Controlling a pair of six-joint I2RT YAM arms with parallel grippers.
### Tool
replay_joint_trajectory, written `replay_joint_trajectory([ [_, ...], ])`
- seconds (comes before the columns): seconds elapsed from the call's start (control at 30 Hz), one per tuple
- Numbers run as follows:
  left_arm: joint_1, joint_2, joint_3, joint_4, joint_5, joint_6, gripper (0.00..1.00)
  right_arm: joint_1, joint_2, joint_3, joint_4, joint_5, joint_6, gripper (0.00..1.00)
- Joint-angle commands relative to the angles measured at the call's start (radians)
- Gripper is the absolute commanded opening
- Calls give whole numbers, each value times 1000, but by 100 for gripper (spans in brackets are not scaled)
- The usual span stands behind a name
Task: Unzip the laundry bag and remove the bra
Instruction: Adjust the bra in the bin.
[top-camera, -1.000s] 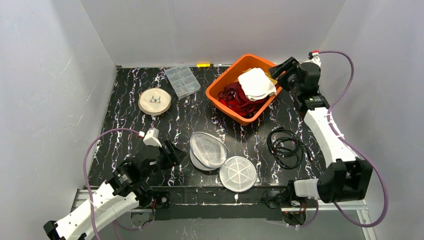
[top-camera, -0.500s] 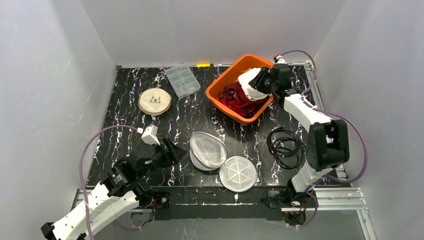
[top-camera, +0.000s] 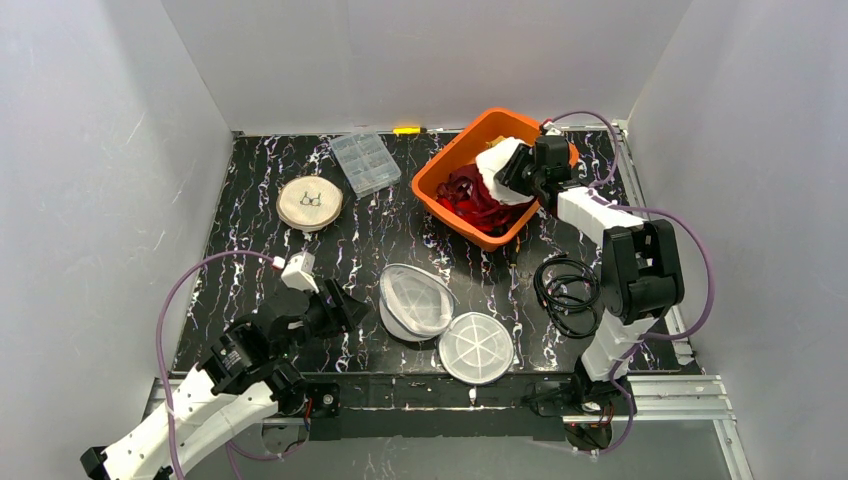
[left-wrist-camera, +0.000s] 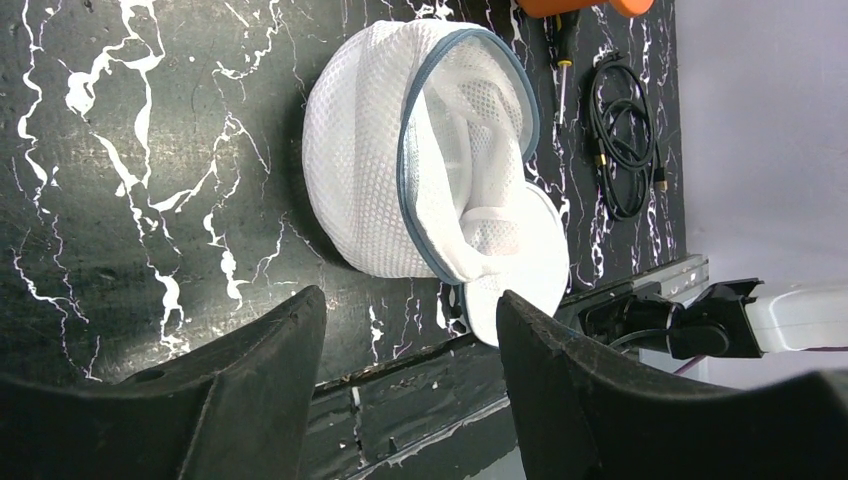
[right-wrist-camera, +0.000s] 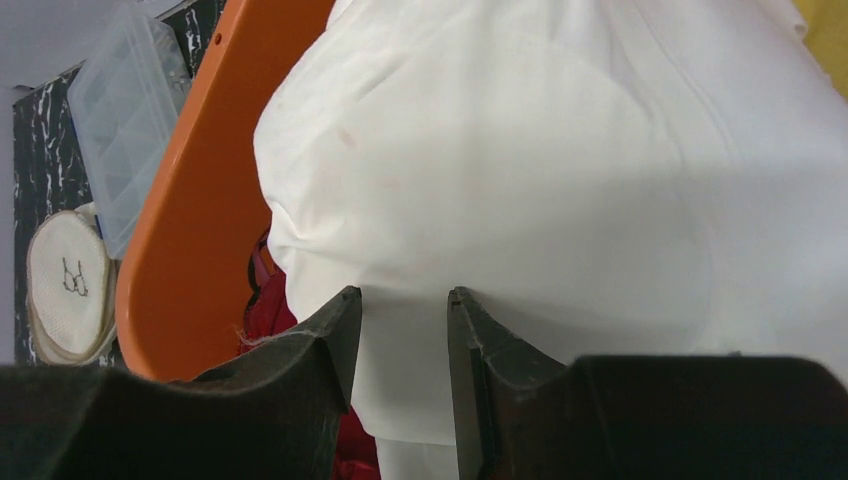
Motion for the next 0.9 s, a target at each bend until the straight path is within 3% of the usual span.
replay_joint_trajectory([
  [0.0,5,14,42,-26,-19,42,61,-5,20,-15,47,25,3,45],
  [0.17,5,30,86,-53,-27,94,65,-6,10,-17,45,13,8,50],
  [0.33,5,53,141,-106,-60,156,73,-6,-41,24,3,-5,20,66],
  [0.47,5,73,177,-122,-74,194,74,2,-143,49,-28,-13,39,72],
  [0.7,5,161,250,-105,-111,320,76,112,-443,51,-176,85,28,71],
  [0.87,5,268,287,-73,-143,428,77,332,-771,-189,-219,235,5,73],
])
